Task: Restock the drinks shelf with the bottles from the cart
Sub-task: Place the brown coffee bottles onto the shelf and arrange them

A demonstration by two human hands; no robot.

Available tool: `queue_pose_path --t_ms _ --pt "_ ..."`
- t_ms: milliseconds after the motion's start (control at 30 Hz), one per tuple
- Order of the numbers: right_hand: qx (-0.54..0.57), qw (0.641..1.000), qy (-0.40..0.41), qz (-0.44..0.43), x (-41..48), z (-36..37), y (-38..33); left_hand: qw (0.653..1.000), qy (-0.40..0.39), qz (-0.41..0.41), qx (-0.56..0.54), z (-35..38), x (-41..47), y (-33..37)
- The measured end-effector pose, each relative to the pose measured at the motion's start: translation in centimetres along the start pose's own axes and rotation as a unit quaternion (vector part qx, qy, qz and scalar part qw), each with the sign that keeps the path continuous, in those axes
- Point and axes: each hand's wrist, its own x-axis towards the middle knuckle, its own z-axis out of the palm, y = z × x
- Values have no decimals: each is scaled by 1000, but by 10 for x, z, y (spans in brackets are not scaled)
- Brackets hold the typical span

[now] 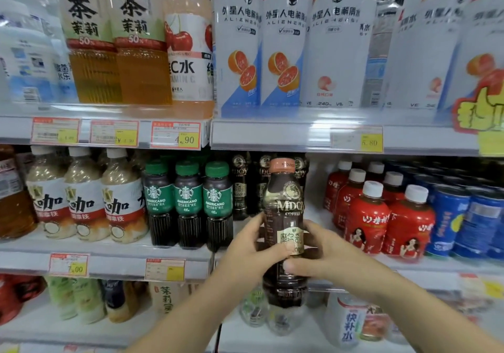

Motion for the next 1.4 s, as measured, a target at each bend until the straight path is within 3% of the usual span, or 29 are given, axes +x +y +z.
queue_pose_path --t_ms 200,367,567,733,933,1267,1400 --pt "-66 994 62 -54 -8 -8 -3 994 -35 22 98 0 3 7" --pt "-192 969 142 -71 18 -4 -2 947 86 71 302 -45 -10 -9" --pt "-263 939 206 -80 66 4 3 804 134 144 561 -100 -15 -46" --pt "-162 966 192 -59 102 22 16 763 81 161 621 -112 -17 -75" --pt "-69 981 170 -66 132 33 34 741 82 194 638 -117 -16 -85" --pt "-138 977 156 -48 136 37 31 736 92 193 642 -117 -19 -93" --pt "-150 972 176 -51 139 44 27 752 116 201 617 -115 -19 -89"
